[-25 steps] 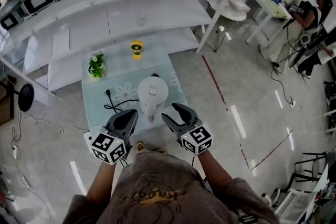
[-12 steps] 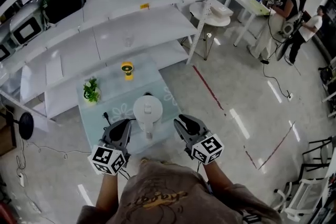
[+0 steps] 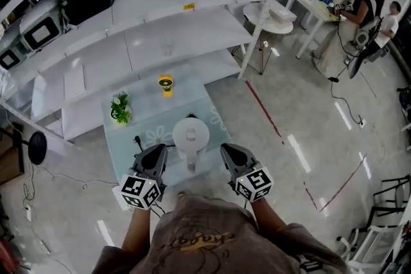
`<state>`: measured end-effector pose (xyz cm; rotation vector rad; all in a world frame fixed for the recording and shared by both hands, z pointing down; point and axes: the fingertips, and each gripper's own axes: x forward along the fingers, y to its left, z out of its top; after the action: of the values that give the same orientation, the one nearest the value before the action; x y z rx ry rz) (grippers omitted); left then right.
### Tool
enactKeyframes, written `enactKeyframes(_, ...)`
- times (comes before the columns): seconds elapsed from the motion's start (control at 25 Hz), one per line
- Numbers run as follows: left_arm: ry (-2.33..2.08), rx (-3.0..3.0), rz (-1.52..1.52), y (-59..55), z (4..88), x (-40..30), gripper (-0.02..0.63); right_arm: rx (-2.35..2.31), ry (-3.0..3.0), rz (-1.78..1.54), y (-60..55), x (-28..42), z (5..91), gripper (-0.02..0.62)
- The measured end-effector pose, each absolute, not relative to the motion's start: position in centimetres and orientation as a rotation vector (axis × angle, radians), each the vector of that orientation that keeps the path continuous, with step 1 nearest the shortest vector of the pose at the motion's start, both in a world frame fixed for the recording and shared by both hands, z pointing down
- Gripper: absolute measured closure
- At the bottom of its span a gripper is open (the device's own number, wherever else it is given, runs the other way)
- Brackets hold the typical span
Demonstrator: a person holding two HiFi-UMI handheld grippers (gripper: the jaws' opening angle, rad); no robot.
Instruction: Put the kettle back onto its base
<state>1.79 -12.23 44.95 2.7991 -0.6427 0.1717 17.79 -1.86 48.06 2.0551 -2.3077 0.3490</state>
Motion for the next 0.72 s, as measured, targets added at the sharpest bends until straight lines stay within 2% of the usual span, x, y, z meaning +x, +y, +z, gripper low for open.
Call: enactKeyframes(0.72,-0.675,2.759,0.163,-12.18,45.85,0.86,0.584,2.08,-2.268,0.368,-1.24,17.22,49.01,0.597)
